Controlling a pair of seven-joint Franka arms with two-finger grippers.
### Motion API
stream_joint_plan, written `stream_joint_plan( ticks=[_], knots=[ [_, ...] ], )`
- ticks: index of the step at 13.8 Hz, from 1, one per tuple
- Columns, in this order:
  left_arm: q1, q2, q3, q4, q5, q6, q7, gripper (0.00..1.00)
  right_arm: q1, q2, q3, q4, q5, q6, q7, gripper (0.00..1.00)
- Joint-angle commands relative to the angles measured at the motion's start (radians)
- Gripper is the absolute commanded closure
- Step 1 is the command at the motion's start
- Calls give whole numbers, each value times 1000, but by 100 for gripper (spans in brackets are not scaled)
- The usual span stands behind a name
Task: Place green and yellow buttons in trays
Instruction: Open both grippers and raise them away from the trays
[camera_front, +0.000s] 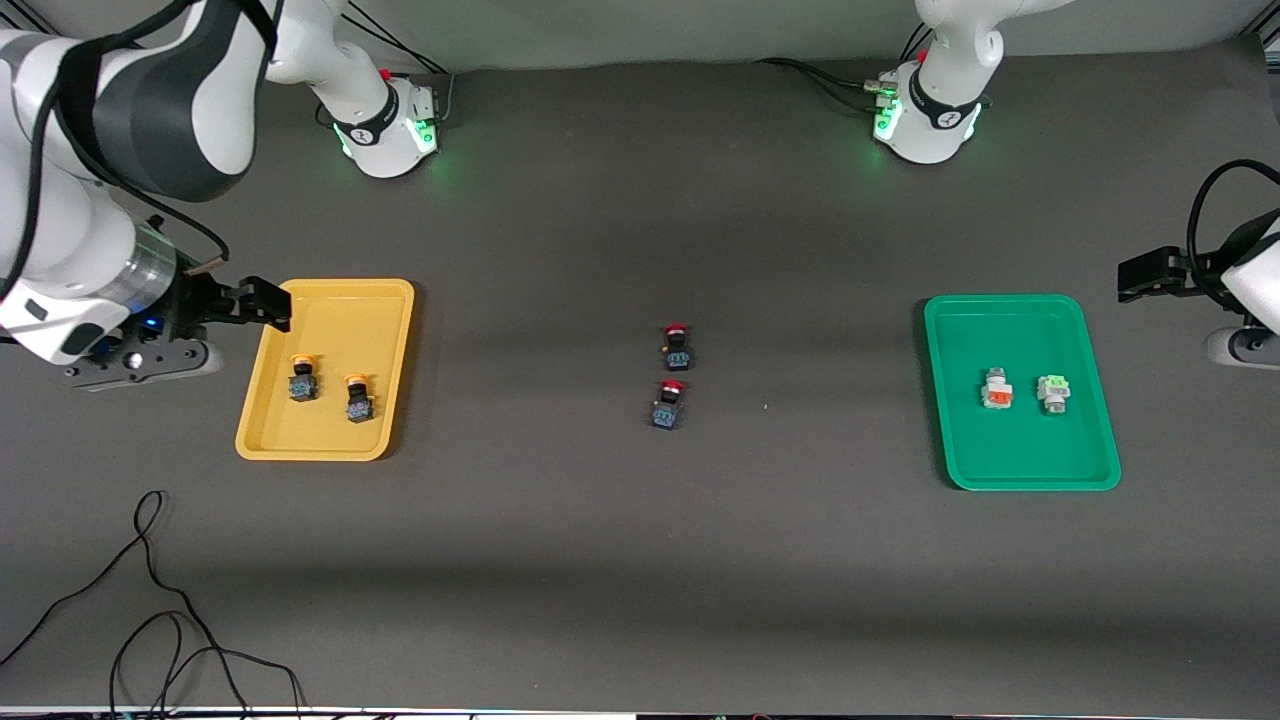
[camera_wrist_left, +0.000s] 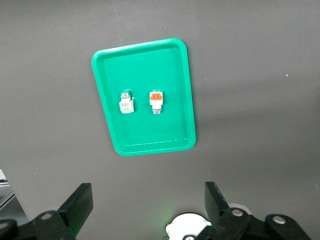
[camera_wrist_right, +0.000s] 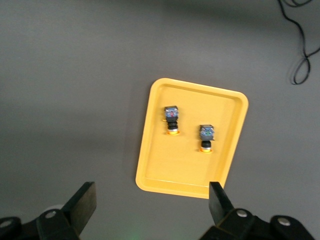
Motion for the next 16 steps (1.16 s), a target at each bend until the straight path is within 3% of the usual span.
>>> stream_joint_plan(
  ticks=[1,5,9,11,13,16],
  knots=[
    [-28,5,-1,24,-5,-41,-24,0,-124,-158,134,34,-90,-15,32,0],
    [-52,-41,8,-42,-5,-21,-21,0,-322,-339,418,40,-269,8,127,0],
    [-235,-182,201,-233,-31,108,-20,0,-575,-399,689,34,-320,20,143,0],
    [-235,-257,227,-354,-83,218,-20,0,-779,-432,910,28,-368,20,144,0],
    [-235,-295,234,-418,-108,273,-23,0,-996,-458,1134,16,-386,20,144,0],
    [-233,-305,232,-453,-111,327,-47,0,-1190,-491,1349,-23,-440,42,167,0]
  ],
)
